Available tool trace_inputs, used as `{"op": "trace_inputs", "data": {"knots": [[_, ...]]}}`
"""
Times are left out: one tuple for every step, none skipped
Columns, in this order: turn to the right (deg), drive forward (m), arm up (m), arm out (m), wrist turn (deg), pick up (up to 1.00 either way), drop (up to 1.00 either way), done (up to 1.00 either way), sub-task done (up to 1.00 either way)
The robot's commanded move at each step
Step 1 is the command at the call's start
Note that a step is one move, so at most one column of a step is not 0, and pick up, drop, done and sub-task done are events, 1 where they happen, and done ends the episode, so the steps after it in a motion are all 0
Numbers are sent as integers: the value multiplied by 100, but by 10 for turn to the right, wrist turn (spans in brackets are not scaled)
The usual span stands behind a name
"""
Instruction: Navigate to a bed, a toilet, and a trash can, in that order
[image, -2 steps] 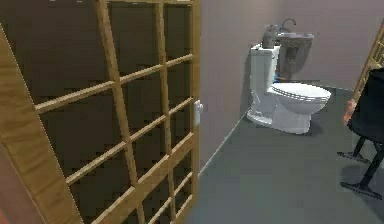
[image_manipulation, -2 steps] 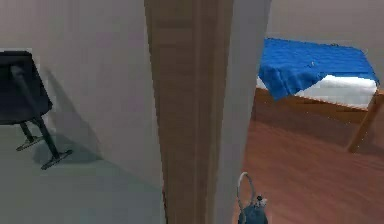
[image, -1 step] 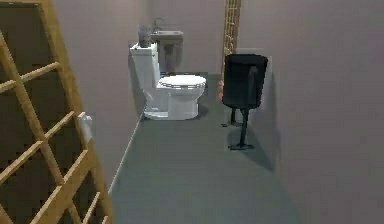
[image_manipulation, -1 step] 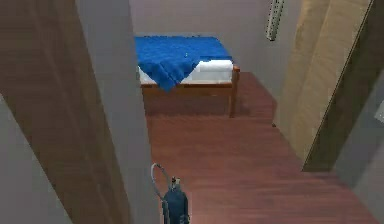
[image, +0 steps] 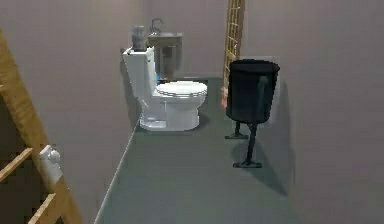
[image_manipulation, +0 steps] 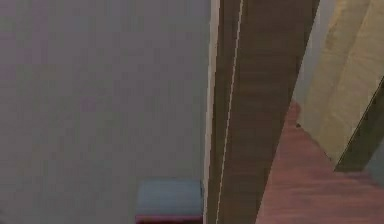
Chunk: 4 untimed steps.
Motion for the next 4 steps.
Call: {"op": "trace_inputs", "data": {"knots": [[30,0,0,0,0,0,0,0,0],[-330,0,0,0,0,0,0,0,0],[0,5,0,0,0,0,0,0,0],[330,0,0,0,0,0,0,0,0]]}}
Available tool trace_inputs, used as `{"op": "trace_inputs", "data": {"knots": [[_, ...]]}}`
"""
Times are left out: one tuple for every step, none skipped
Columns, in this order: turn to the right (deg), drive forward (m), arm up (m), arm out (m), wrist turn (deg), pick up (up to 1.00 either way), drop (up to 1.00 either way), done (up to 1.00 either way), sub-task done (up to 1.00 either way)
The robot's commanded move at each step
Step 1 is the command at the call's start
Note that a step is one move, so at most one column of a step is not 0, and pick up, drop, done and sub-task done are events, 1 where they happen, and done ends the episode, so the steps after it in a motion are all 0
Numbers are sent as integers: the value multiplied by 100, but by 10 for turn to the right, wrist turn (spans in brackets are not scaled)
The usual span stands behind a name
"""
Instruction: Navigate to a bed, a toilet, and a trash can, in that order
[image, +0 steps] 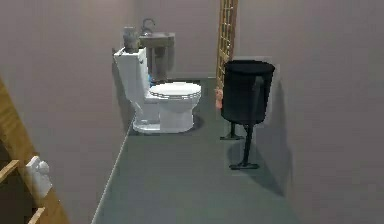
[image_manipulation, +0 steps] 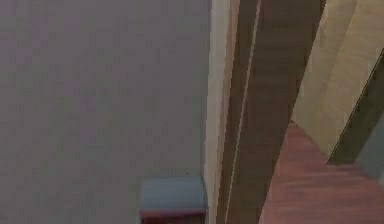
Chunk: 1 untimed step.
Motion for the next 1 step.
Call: {"op": "trace_inputs", "data": {"knots": [[0,100,0,0,0,0,0,0,0]]}}
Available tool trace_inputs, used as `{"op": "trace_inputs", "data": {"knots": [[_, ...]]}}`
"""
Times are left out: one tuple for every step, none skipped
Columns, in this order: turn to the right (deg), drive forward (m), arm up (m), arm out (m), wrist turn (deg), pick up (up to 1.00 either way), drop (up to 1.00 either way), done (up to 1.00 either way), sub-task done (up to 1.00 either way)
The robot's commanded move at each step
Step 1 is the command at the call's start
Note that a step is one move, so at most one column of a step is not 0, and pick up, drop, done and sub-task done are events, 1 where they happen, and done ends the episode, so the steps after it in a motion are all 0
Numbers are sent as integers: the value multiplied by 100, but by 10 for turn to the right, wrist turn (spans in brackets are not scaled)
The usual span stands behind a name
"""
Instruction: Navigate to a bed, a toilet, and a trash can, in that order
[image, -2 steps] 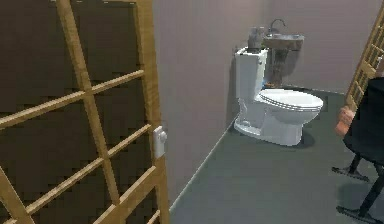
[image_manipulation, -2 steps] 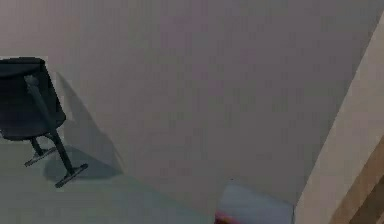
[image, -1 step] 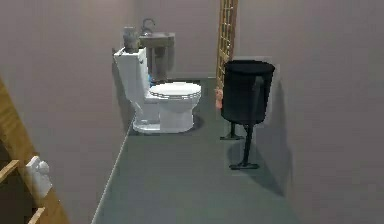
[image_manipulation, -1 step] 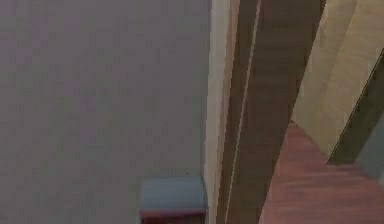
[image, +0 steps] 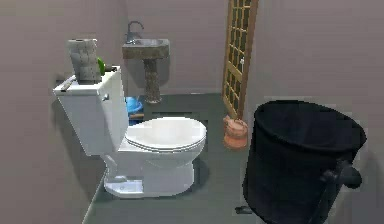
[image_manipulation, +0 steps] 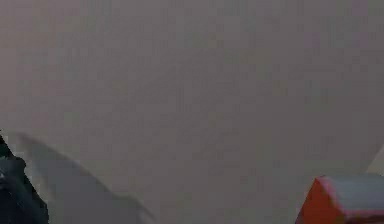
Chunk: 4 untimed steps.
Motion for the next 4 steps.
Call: {"op": "trace_inputs", "data": {"knots": [[60,0,0,0,0,0,0,0,0],[0,45,0,0,0,0,0,0,0],[-270,0,0,0,0,0,0,0,0],[0,0,0,0,0,0,0,0,100]]}}
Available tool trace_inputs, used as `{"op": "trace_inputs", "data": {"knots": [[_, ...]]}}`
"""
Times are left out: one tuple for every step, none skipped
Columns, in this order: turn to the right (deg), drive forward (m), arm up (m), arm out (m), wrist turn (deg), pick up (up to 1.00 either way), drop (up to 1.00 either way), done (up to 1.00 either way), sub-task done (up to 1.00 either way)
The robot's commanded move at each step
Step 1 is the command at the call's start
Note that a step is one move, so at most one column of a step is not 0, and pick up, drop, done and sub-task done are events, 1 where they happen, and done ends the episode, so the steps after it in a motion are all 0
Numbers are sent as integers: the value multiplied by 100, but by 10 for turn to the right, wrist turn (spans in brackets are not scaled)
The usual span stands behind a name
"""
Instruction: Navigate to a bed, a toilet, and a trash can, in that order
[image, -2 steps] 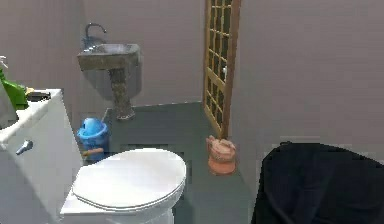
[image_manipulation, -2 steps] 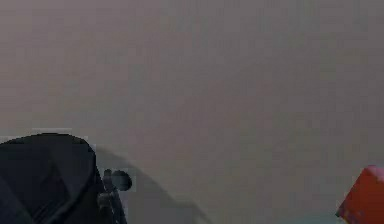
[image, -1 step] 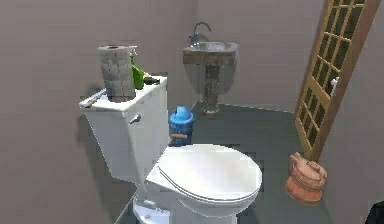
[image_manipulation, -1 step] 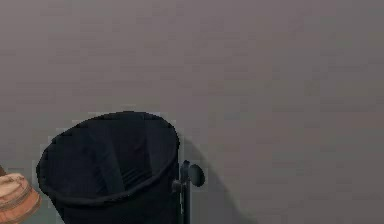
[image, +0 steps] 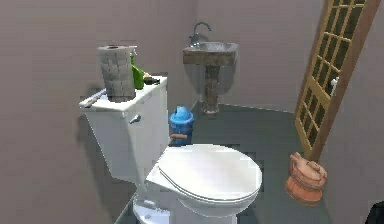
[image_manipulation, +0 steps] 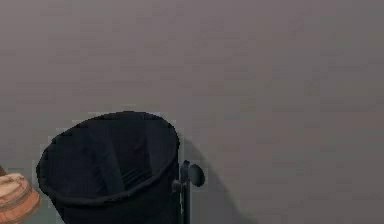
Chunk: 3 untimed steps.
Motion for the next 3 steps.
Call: {"op": "trace_inputs", "data": {"knots": [[450,0,0,0,0,0,0,0,0],[240,0,0,0,0,0,0,0,0],[0,0,0,0,0,0,0,100,0]]}}
